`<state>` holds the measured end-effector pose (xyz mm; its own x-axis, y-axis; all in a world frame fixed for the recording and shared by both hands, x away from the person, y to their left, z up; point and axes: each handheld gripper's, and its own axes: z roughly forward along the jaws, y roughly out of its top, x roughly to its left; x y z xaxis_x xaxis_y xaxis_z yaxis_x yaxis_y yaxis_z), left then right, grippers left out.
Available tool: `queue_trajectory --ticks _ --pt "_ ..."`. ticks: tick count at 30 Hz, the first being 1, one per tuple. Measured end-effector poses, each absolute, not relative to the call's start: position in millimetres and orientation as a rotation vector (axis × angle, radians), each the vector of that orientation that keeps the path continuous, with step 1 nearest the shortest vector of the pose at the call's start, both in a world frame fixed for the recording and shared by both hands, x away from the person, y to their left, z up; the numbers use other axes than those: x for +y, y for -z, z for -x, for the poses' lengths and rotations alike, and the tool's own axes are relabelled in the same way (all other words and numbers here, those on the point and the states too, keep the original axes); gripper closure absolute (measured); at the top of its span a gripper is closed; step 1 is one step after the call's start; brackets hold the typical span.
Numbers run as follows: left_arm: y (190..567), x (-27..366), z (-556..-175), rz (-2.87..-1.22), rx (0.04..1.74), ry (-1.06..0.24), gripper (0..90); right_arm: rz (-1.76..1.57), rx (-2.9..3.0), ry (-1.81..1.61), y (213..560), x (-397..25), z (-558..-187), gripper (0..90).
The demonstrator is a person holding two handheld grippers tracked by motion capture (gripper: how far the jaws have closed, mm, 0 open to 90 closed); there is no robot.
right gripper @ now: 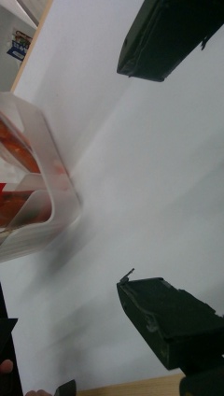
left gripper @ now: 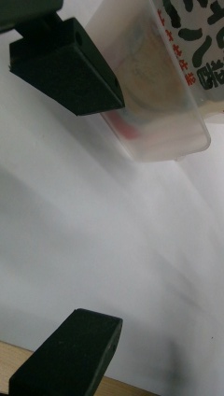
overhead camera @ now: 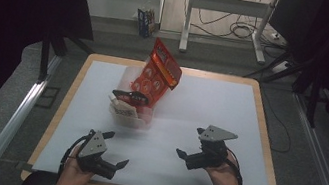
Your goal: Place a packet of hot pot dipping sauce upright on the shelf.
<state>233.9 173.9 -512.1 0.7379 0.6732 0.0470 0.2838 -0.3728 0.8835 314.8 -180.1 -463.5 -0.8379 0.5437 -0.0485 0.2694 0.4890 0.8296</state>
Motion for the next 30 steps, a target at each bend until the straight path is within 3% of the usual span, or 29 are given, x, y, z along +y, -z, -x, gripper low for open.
queue_trajectory --ticks 30 --pt "514.1 170.1 -233.8 -1.998 0.718 -0.510 0.1 -0.817 2.333 -1.214 474.7 -232.2 -301.3 0.0"
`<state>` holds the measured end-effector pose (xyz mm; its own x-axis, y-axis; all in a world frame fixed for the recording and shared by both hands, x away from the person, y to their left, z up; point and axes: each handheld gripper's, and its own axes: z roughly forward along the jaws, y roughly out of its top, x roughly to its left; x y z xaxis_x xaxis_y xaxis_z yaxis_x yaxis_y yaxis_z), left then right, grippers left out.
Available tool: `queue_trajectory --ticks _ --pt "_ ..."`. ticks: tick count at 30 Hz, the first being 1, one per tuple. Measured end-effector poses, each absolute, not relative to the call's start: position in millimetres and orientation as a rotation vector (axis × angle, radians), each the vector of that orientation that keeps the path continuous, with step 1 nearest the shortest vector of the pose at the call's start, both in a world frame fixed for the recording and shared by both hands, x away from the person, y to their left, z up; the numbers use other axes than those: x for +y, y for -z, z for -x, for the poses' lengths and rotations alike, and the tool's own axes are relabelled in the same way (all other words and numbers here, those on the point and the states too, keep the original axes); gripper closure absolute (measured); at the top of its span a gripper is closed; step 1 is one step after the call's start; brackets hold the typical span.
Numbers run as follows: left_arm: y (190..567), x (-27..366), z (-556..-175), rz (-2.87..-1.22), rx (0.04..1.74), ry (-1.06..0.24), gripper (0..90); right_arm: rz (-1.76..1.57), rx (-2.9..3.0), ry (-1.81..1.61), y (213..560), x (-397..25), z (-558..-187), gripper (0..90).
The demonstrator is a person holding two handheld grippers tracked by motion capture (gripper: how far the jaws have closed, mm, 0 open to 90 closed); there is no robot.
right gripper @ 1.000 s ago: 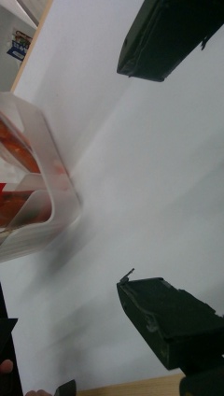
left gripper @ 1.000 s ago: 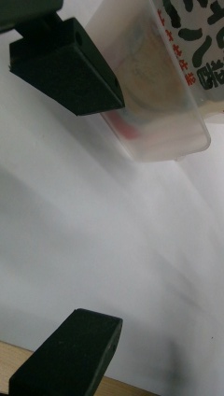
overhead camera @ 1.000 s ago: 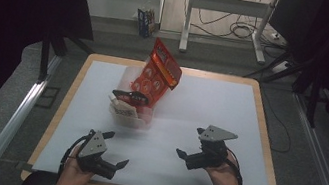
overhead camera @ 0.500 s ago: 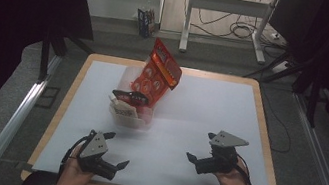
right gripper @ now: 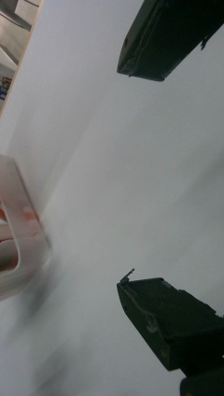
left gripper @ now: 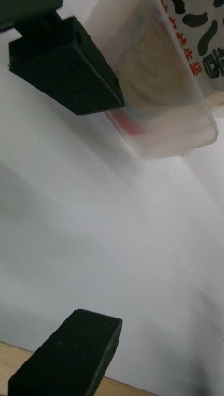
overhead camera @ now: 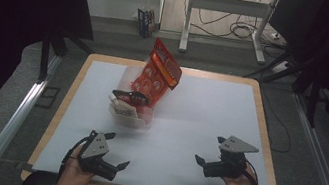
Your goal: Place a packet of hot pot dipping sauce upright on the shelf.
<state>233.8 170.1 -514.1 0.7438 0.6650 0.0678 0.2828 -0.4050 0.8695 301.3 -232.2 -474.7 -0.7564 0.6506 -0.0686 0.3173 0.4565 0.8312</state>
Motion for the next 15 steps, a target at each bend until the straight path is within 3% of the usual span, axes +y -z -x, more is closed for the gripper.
queue_trajectory --ticks 15 --pt "515.7 167.9 -234.2 -2.020 0.715 -0.511 0.0 -0.914 2.302 -1.121 484.5 -258.1 -293.4 0.0"
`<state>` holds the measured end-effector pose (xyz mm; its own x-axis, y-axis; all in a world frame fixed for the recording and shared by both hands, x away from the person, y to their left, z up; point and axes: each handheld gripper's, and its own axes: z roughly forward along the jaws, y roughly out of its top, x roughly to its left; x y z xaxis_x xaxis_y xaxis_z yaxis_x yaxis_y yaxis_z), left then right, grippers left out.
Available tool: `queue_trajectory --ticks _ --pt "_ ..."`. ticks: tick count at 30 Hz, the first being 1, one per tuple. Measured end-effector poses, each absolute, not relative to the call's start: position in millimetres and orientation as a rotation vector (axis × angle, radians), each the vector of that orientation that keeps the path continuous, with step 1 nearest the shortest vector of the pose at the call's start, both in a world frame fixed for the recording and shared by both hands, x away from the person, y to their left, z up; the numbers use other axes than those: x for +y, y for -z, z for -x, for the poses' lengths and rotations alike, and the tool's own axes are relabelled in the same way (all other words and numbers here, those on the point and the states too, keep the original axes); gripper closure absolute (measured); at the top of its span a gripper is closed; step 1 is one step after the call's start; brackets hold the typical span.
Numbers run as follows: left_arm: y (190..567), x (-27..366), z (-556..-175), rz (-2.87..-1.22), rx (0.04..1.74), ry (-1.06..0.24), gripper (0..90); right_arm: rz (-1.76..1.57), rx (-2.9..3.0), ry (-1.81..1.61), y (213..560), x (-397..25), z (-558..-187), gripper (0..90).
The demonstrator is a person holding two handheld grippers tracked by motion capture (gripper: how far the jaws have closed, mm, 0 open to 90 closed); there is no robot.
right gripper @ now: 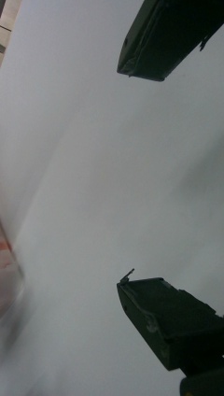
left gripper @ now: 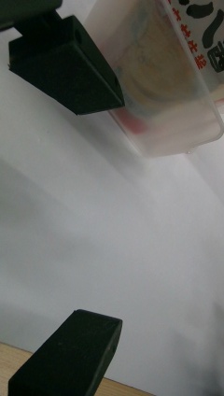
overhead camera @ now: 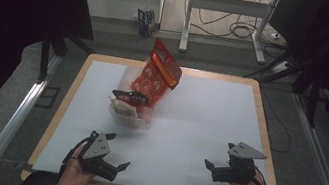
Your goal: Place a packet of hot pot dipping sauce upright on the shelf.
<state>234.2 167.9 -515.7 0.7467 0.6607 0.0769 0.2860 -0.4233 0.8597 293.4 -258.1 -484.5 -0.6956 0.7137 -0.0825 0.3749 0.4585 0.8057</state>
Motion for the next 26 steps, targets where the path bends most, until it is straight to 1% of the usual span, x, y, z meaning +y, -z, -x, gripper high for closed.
queue_trajectory --ticks 12,26 --pt "517.0 166.8 -234.8 -2.032 0.717 -0.512 0.0 -0.976 2.308 -1.070 494.4 -273.6 -287.5 0.0" --pt "517.9 165.6 -235.3 -2.048 0.717 -0.516 0.0 -1.010 2.338 -1.021 501.5 -279.7 -286.1 0.0"
